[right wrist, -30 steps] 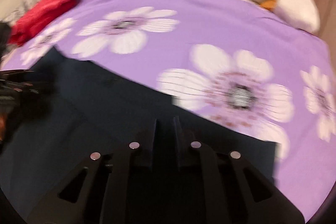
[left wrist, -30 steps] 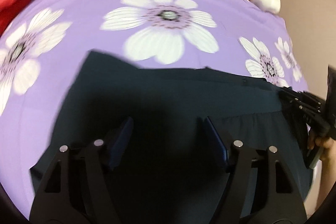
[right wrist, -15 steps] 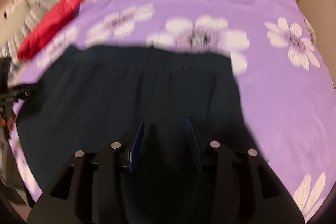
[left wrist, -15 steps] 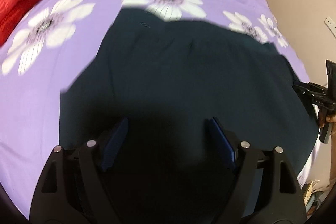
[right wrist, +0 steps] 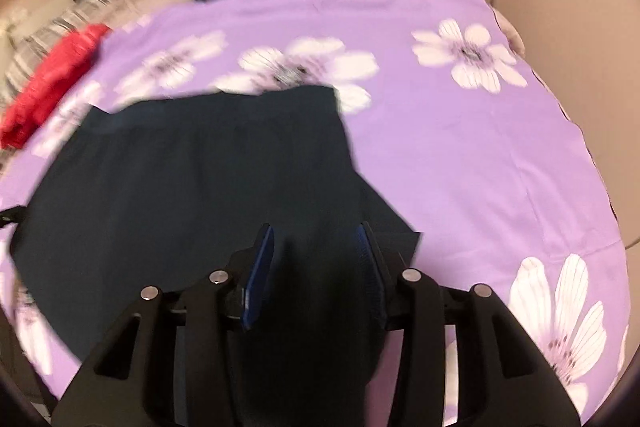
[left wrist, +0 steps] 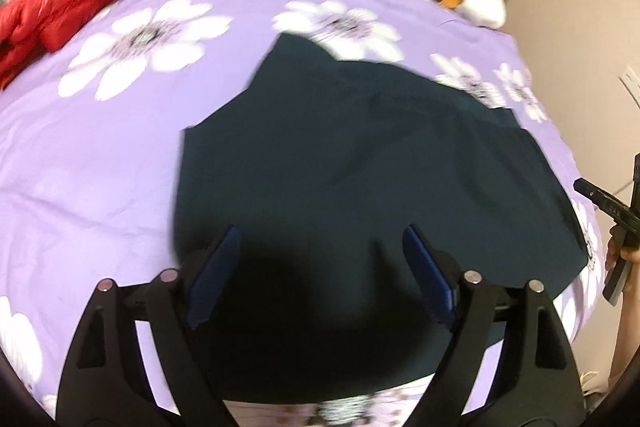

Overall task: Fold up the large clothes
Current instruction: 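Press the folded jacket flat with both grippers and open them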

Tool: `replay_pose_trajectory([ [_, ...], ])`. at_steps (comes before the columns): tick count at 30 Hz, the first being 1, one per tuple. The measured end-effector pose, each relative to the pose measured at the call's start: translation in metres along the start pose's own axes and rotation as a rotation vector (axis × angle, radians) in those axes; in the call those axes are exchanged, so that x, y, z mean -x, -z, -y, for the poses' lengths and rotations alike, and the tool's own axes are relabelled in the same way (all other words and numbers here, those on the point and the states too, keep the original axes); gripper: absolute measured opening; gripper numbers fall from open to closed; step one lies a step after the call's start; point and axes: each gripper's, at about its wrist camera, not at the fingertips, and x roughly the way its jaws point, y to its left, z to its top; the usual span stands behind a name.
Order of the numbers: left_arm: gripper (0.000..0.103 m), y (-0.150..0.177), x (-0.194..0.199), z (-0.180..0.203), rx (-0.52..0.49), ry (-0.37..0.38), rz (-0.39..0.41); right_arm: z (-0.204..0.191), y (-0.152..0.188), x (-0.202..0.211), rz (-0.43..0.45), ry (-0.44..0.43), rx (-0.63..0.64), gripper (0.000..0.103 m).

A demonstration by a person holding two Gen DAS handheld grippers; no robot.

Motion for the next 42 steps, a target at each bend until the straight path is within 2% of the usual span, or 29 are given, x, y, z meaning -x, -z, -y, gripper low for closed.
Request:
replay_pose_trajectory([
  [2,0.086,0.001,0.001,0.023,-0.039,-0.001,0.023,-0.023,0.006,0.013,0.031,-0.037,0.038,0.052],
  [4,0.086,0.004,-0.001,0.043,-0.076,-0.002,0.036,-0.043,0.013,0.017,0.043,-0.065,0.070,0.052],
  [7,0.086,0.009,-0.011,0.061,-0.116,-0.042,0.018,-0.065,0.022,0.017,0.046,-0.102,0.089,0.053],
  [10,0.086,0.015,-0.020,0.071,-0.115,-0.031,-0.003,-0.081,0.031,0.011,0.045,-0.104,0.118,0.053],
  [15,0.087,0.027,-0.032,0.079,-0.126,-0.087,-0.027,-0.103,0.044,-0.005,-0.002,-0.067,0.184,0.053],
  [19,0.087,0.032,-0.032,0.081,-0.142,-0.107,-0.030,-0.102,0.054,-0.012,-0.037,-0.057,0.176,0.053],
  [27,0.089,0.039,-0.031,0.082,-0.156,-0.124,-0.034,-0.086,0.067,-0.007,-0.036,-0.012,0.157,0.062],
  [34,0.095,0.043,-0.026,0.079,-0.145,-0.144,-0.035,-0.064,0.074,0.002,-0.042,0.024,0.098,0.063],
  [40,0.097,0.044,-0.014,0.083,-0.139,-0.122,-0.031,-0.049,0.075,0.019,-0.033,0.102,0.041,0.063],
  [42,0.099,0.043,-0.011,0.091,-0.156,-0.116,-0.022,-0.052,0.075,0.026,-0.014,0.091,0.047,0.063],
])
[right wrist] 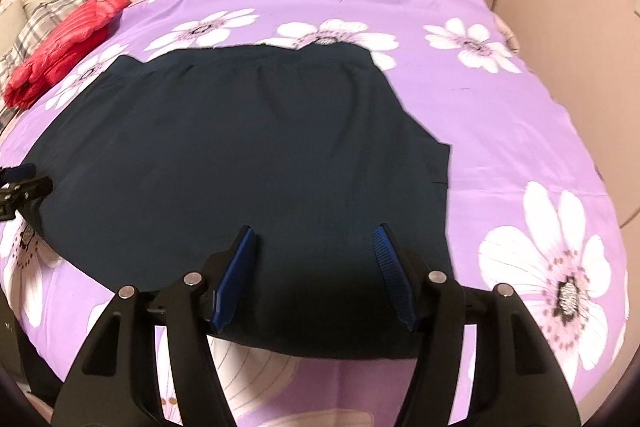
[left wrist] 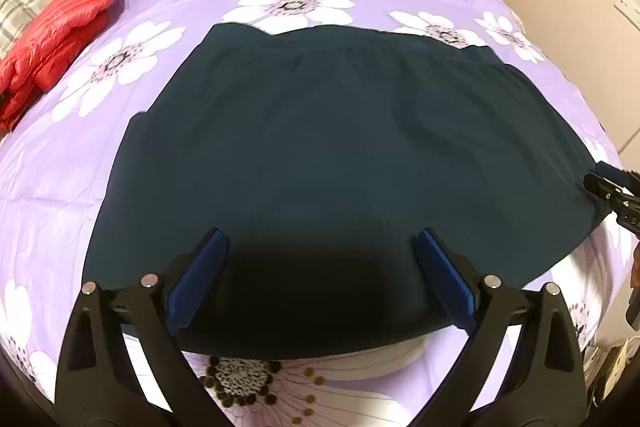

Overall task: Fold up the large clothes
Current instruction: 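Press the folded jacket flat with both grippers and open them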

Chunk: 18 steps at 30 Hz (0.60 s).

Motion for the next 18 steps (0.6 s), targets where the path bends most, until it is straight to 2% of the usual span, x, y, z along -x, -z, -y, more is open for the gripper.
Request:
replay_pose_trajectory([
  [4,0.101,-0.006,0.003,0.018,-0.034,0.002,0.025,-0.021,-0.010,0.012,0.057,-0.067,0.031,0.070],
  [9,0.101,-0.017,-0.003,0.041,-0.068,0.003,0.041,-0.054,-0.027,0.006,0.085,-0.147,0.067,0.071],
  [15,0.101,-0.024,-0.019,0.058,-0.111,-0.022,0.034,-0.080,-0.039,-0.018,0.071,-0.150,0.076,0.071],
  [18,0.101,-0.022,-0.025,0.062,-0.119,-0.035,0.021,-0.083,-0.038,-0.037,0.009,-0.148,0.062,0.071],
])
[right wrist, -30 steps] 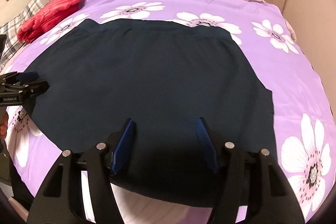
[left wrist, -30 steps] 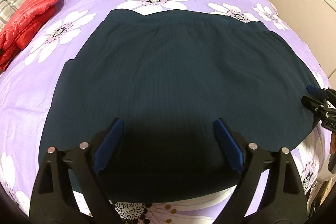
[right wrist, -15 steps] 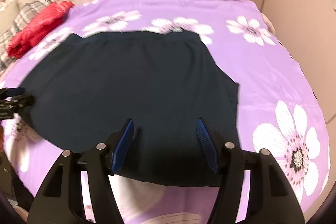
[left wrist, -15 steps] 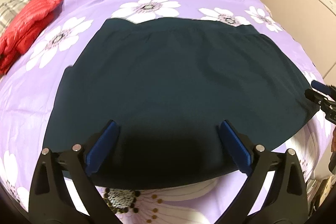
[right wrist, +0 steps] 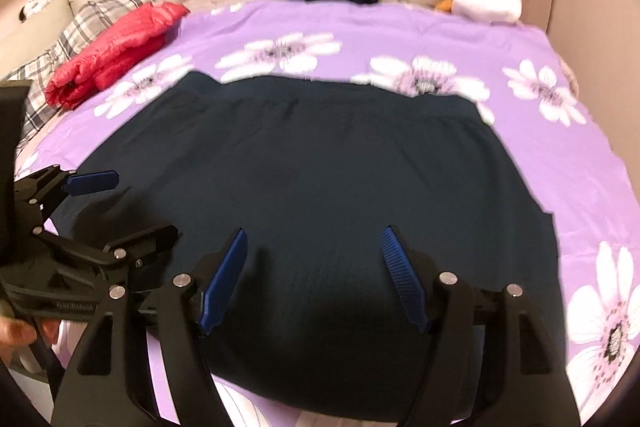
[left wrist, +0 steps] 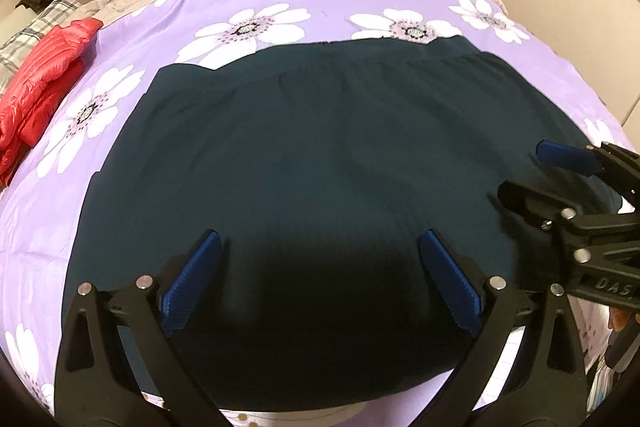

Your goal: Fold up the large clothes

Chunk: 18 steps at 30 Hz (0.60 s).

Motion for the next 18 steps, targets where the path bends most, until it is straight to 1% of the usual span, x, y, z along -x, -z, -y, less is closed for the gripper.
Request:
replay_pose_trajectory([
  [3,0.101,0.003,-0.006,-0.002,0.008,0.008,-0.019,0.003,0.007,-0.011,-0.046,0.010,-0.013,0.071],
  [7,0.101,0.006,-0.011,-0.004,0.012,0.009,-0.033,0.004,0.012,-0.012,-0.045,0.010,-0.007,0.073],
  [18,0.101,0.009,-0.009,-0.002,0.004,-0.006,-0.033,0.003,0.014,-0.012,-0.045,0.015,-0.003,0.074],
])
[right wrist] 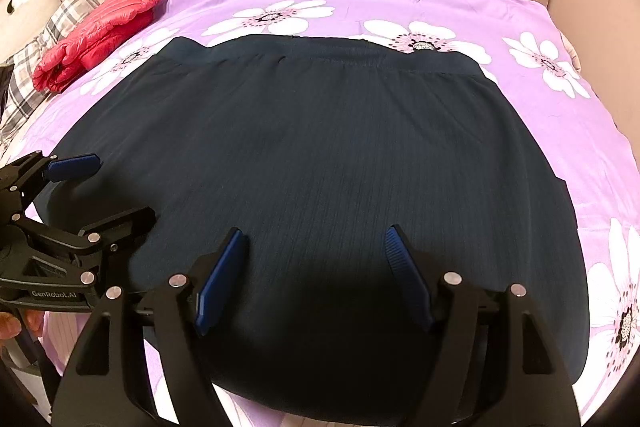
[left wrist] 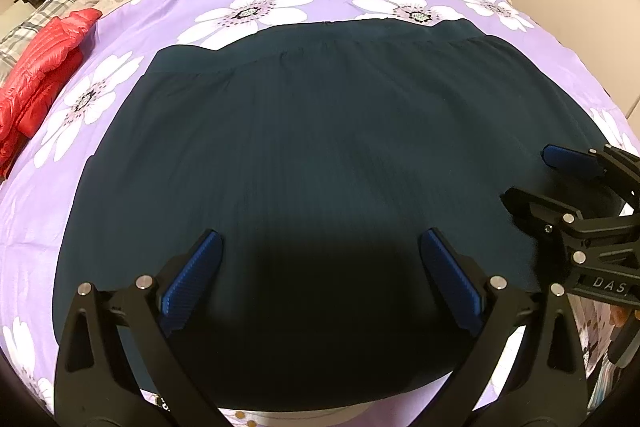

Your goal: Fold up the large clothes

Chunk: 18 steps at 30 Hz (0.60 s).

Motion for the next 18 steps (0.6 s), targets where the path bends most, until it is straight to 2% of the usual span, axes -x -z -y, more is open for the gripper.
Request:
replay_pose_trajectory([
  [18,0.101,0.0044,-0.0011,0.0007,0.005,0.000,-0.009,0.0000,0.0009,0.0002,0.001,0.004,0.003,0.074],
])
